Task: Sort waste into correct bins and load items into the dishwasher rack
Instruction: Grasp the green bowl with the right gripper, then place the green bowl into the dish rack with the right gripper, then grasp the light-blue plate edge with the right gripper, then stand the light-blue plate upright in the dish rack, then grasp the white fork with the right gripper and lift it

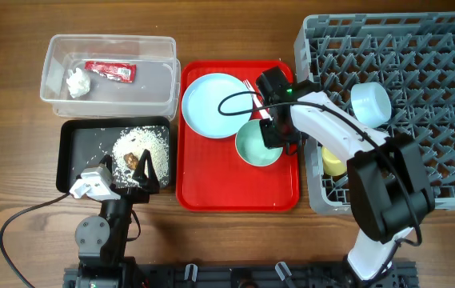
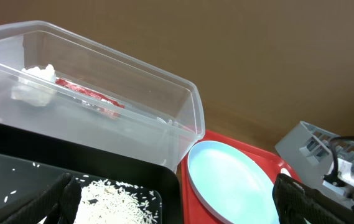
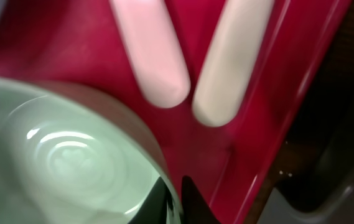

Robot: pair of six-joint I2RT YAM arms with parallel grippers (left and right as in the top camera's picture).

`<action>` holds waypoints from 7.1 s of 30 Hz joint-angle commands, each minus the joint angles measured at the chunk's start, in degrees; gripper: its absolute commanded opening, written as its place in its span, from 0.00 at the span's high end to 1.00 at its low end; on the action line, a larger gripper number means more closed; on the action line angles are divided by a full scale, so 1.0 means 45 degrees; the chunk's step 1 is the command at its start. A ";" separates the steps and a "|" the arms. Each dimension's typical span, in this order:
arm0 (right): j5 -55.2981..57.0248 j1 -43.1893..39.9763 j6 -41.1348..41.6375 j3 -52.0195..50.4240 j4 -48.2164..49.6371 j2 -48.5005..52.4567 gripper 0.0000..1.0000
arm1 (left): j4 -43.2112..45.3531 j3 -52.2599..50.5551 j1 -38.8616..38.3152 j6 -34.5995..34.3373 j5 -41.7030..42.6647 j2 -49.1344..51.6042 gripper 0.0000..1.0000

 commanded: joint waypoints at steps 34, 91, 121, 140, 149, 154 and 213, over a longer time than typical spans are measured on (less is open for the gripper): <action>1.2818 -0.8374 -0.2025 0.0034 0.3303 -0.2569 0.96 | 0.0068 -0.0121 0.0073 0.0063 0.0107 -0.0102 0.00; -0.2628 0.2395 -0.0340 0.0151 0.0996 -0.5780 0.15 | 0.0068 -0.0121 0.0073 0.0068 0.0107 -0.0102 0.00; 0.0262 0.1384 0.8320 0.0151 0.4362 0.1355 0.89 | 0.0068 -0.0121 0.0073 0.0068 0.0102 -0.0102 0.00; 1.4377 -0.1132 -0.2667 0.0151 0.2637 -0.7825 0.96 | 0.0068 -0.0121 0.0073 0.0068 0.0102 -0.0102 0.00; 1.4372 -0.3473 -0.8150 0.0151 0.6999 -0.7616 0.96 | 0.0068 -0.0121 0.0073 0.0063 0.0107 -0.0102 0.00; 1.4411 -0.4843 -1.2104 0.0151 0.9316 -0.7164 0.96 | 0.0068 -0.0121 0.0073 0.0068 0.0107 -0.0102 0.00; 0.9394 -0.3517 -1.1205 0.0146 1.3313 -0.2730 0.30 | 0.0068 -0.0121 0.0073 0.0068 0.0107 -0.0102 0.00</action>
